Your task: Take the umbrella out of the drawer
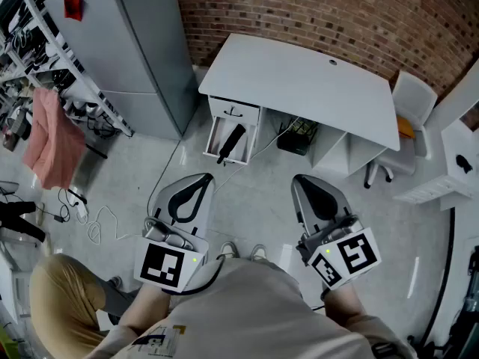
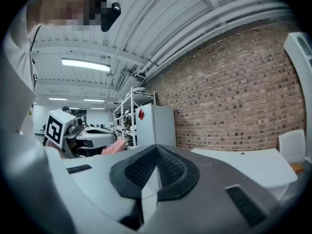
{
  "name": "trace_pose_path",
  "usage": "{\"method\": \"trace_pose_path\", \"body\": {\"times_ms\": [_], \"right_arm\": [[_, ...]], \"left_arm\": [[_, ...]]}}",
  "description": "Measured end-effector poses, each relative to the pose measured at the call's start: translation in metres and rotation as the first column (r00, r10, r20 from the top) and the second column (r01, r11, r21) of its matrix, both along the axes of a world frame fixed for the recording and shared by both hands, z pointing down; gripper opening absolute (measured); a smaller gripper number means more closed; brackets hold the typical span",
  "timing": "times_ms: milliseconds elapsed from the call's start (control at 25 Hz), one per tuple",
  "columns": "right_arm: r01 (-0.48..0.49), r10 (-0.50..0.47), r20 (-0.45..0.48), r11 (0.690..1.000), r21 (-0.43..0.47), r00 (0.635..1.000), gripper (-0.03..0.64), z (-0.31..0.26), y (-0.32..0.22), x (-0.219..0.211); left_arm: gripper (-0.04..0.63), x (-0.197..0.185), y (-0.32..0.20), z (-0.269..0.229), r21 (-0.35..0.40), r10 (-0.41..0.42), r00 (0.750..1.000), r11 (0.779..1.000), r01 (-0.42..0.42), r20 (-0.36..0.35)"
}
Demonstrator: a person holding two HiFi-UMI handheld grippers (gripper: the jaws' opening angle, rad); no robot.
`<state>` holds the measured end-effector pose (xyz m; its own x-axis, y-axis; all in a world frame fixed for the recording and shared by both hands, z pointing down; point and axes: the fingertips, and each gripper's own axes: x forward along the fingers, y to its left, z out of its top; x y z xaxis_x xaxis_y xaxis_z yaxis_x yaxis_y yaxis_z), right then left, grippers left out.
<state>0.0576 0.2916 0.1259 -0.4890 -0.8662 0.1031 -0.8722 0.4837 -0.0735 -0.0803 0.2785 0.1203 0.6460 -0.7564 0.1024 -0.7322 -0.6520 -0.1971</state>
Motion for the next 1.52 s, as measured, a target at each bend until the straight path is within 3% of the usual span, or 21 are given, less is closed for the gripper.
{"method": "trace_pose_path", "body": {"times_ms": [320, 880, 1520], "right_arm": [[0.01, -0.011, 0.053, 1.0, 0.014, 0.999, 0.008, -0.004, 0.006, 0.004], [0.055, -0.054, 0.07, 0.998, -0.019, 0.996, 0.008, 0.009, 0.014, 0.02], [0.116, -0.115, 0.082, 0.993, -0.009, 0.99, 0.008, 0.021, 0.017, 0.069]], "left_arm": [[0.008, 0.006, 0.007, 0.001, -0.004, 0.007, 1.0, 1.0, -0.007, -0.009], [0.008, 0.028, 0.018, 0.006, -0.019, -0.005, 1.0, 1.0, 0.005, 0.016], [0.008, 0.086, 0.027, 0.018, -0.042, -0.044, 0.999, 0.998, 0.045, 0.015]]}}
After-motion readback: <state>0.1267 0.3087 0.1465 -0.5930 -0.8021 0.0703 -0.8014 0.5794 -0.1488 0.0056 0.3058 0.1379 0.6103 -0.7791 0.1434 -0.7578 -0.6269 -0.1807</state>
